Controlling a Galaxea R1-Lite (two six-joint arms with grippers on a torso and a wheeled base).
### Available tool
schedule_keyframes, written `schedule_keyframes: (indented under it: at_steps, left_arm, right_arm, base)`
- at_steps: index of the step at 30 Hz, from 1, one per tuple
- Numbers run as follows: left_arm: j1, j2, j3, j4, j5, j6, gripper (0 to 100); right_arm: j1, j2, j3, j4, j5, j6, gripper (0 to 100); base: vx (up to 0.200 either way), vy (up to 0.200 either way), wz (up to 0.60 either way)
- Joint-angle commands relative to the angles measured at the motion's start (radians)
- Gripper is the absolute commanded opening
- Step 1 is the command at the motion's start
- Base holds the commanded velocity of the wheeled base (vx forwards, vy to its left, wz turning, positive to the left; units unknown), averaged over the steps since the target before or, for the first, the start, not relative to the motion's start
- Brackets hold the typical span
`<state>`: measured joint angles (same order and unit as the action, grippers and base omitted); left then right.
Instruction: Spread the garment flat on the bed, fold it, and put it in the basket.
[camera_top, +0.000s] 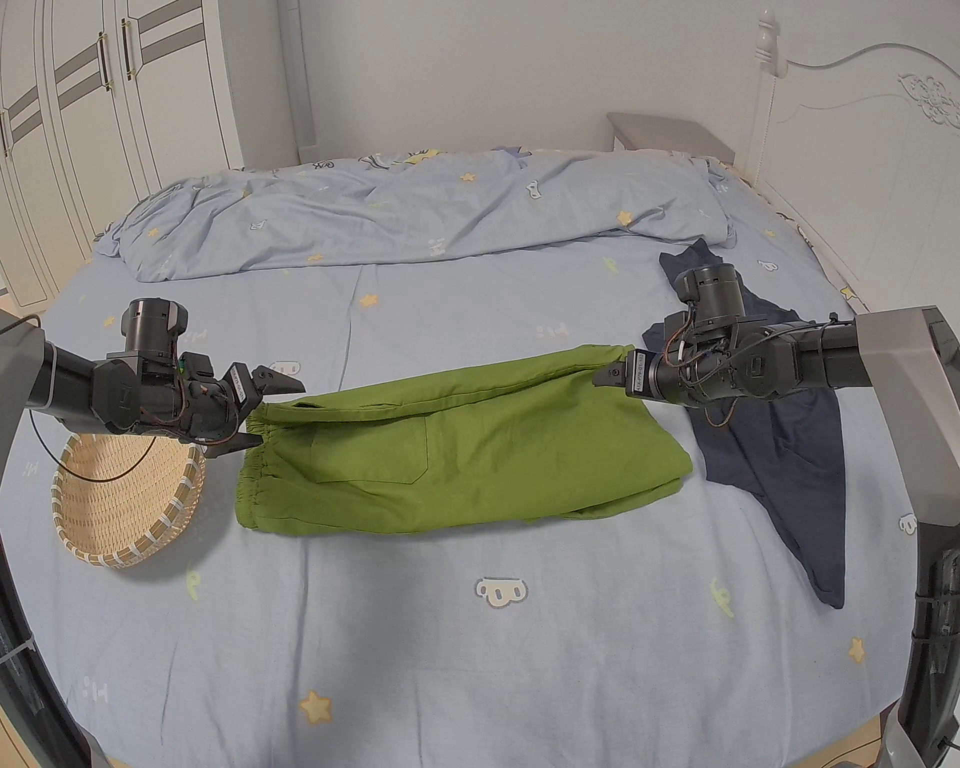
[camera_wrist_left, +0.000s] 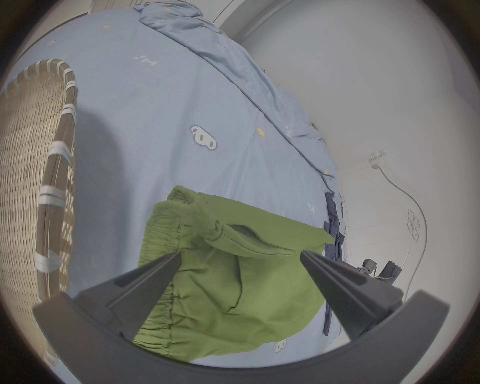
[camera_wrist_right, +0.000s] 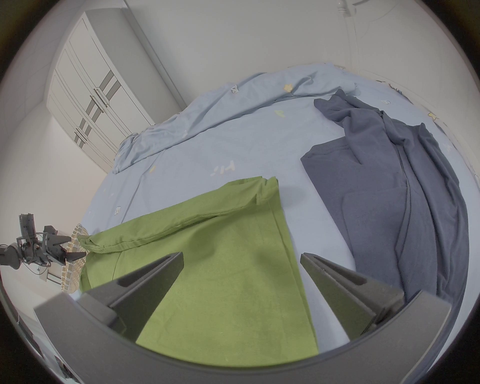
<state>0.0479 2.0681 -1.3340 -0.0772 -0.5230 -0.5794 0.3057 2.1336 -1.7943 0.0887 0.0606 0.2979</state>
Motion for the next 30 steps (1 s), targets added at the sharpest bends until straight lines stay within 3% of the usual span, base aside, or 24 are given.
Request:
schedule_keyframes:
  at_steps: [1, 7, 10, 14, 25, 30]
  left_arm:
    - [-0.019, 0.004, -0.04, -0.009, 0.001, -0.028, 100]
    - [-0.013, 0.104, -0.149, -0.05, 0.004, -0.091, 100]
    - [-0.011, 0.199, -0.255, -0.075, 0.07, -0.169, 100]
    - [-0.002, 0.257, -0.327, -0.076, 0.138, -0.178, 100]
    - [-0.008, 0.228, -0.324, -0.082, 0.144, -0.206, 100]
    - [0.02, 0.081, -0.203, -0.082, 0.121, -0.206, 100]
  right_arm:
    - [0.007, 0.005, 0.006, -0.007, -0.002, 0.001, 100]
    - [0.006, -0.009, 0.027, -0.007, -0.002, 0.003, 100]
    - [-0.007, -0.052, 0.07, -0.009, 0.001, 0.035, 100]
    - [-0.031, -0.11, 0.128, -0.009, 0.004, 0.067, 100]
    - [-0.131, -0.228, 0.253, -0.006, 0.136, 0.063, 100]
    - [-0.183, -0.228, 0.231, 0.019, 0.219, 0.046, 100]
  base:
    - [0.0, 0.0, 0.0]
    - [0.0, 0.0, 0.0]
    - [0.0, 0.0, 0.0]
    - [0.0, 0.0, 0.0]
    - [0.0, 0.0, 0.0]
    - [0.0, 0.0, 0.0]
